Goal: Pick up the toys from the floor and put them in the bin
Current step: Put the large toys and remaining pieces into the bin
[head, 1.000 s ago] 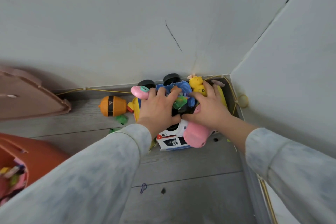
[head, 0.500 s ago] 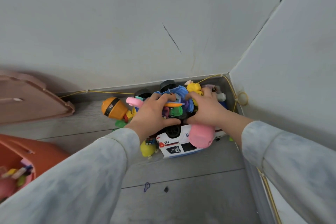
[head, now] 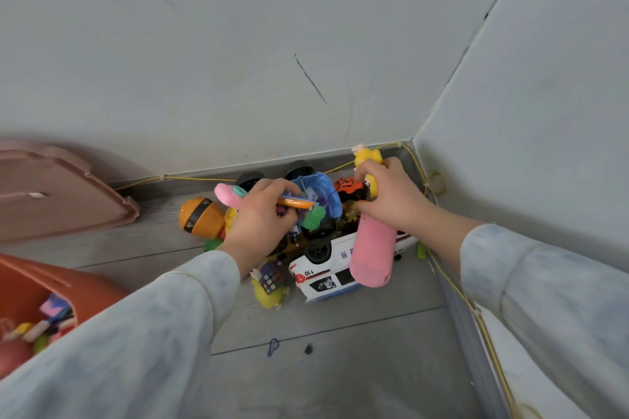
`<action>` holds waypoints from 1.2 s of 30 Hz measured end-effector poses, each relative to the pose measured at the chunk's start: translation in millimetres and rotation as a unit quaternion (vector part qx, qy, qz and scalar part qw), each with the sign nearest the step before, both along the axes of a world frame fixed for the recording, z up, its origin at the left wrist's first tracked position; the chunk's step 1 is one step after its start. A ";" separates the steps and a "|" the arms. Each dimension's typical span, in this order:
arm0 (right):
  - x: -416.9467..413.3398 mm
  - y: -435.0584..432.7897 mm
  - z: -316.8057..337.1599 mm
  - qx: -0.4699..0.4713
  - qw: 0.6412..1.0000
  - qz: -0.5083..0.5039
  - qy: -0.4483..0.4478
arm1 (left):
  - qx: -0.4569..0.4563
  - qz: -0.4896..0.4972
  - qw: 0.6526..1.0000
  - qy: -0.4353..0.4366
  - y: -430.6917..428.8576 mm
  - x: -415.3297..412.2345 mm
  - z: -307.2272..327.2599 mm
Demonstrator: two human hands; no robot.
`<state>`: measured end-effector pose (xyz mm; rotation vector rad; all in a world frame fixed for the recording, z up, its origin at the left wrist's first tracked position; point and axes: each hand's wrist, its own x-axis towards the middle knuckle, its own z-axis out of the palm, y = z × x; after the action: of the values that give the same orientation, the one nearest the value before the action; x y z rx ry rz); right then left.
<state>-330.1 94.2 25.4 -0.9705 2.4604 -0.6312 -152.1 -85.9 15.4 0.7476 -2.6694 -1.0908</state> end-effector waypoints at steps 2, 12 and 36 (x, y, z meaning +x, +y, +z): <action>4.1 -0.4 7.6 -0.010 1.000 -0.002 0.009 | -0.012 -0.009 1.000 0.014 0.6 2.3 5.5; 33.1 0.0 48.4 -0.035 0.998 -0.002 0.056 | -0.019 0.020 0.999 0.029 0.0 38.7 36.4; 144.3 -59.2 85.1 -0.032 0.982 0.167 0.087 | -0.025 0.097 0.988 -0.115 -23.9 170.5 47.5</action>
<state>-185.8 34.9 110.5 -1.4806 2.3517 -0.5317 18.4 -109.8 62.9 1.1610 -2.7204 -0.9366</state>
